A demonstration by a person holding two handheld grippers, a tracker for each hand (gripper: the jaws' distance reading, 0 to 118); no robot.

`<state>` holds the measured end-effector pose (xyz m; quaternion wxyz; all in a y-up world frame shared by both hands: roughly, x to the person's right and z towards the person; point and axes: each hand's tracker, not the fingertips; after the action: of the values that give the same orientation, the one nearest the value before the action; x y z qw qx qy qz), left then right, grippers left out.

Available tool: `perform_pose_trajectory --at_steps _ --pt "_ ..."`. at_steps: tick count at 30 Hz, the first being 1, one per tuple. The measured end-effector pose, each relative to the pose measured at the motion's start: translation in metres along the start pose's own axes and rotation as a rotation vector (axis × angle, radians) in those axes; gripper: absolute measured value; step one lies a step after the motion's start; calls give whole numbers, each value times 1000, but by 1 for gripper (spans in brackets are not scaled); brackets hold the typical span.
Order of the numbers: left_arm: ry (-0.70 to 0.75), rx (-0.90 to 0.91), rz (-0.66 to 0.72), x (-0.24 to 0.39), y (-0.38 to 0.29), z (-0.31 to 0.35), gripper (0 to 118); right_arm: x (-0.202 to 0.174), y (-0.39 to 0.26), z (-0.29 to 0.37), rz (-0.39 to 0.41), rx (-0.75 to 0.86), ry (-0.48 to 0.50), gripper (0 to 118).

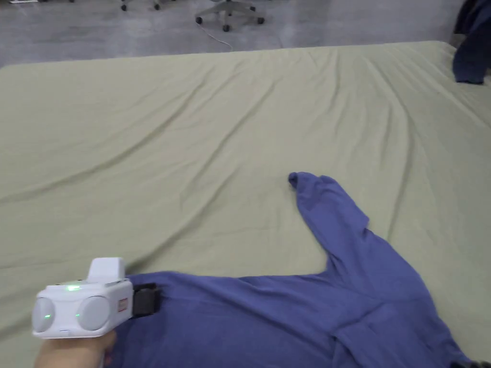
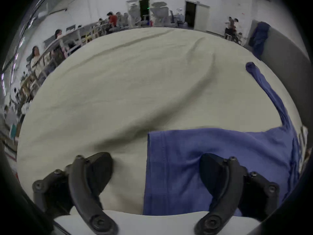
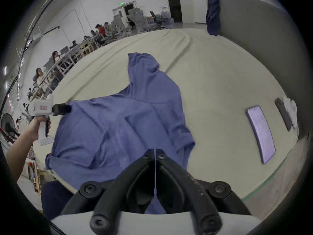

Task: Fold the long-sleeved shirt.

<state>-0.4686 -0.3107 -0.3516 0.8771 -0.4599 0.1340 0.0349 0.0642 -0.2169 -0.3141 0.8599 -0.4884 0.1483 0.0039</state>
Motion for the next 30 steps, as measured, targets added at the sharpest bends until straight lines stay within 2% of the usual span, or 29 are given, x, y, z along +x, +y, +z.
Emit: perform_pose_trajectory --at_steps 1,2,3,4,5,6,11,13,14,15,16,17,19,20,21,24,27,30 --pt "-50 -8 -2 2 -1 3 83 2 11 -7 7 5 -7 11" --pt "-45 11 -1 5 0 12 57 6 27 -15 16 11 -12 33" --pt "-75 27 -32 4 -2 23 15 7 42 -25 36 17 -28 68" --pt "-78 30 -66 5 -3 27 0 15 58 -43 64 16 -56 117" --pt "-52 41 -94 5 -3 32 0 19 74 -59 77 21 -81 118" --pt "-63 42 -103 2 -3 34 0 20 91 -65 98 72 -57 117" --pt "-180 48 103 -31 -1 56 0 22 138 -162 133 -166 -97 115" --pt "-177 56 88 -36 0 62 0 17 141 -177 131 -252 -109 94" --pt "-176 56 86 -38 1 64 0 14 140 -182 148 -302 -133 92" --pt "-180 53 89 -36 0 68 0 9 141 -173 176 -238 -146 81" --pt "-190 54 101 -37 0 70 0 3 142 -166 180 -243 -146 47" --pt "-199 59 111 -39 0 73 0 1 142 -158 183 -233 -107 3" --pt "-206 72 123 -38 -1 78 0 2 136 -147 104 -193 12 2" --pt "-210 78 127 -37 -2 83 0 -6 135 -132 90 -177 -29 2" --pt "-209 88 134 -38 -1 88 0 -8 132 -122 113 -170 -44 2" --pt "-234 130 176 -40 -3 116 0 -13 119 -76 112 3 -28 2" --pt "-249 222 198 -42 -6 167 0 -16 105 -4 30 204 41 2" --pt "-255 326 233 -45 -9 230 0 -24 90 68 35 364 84 2"
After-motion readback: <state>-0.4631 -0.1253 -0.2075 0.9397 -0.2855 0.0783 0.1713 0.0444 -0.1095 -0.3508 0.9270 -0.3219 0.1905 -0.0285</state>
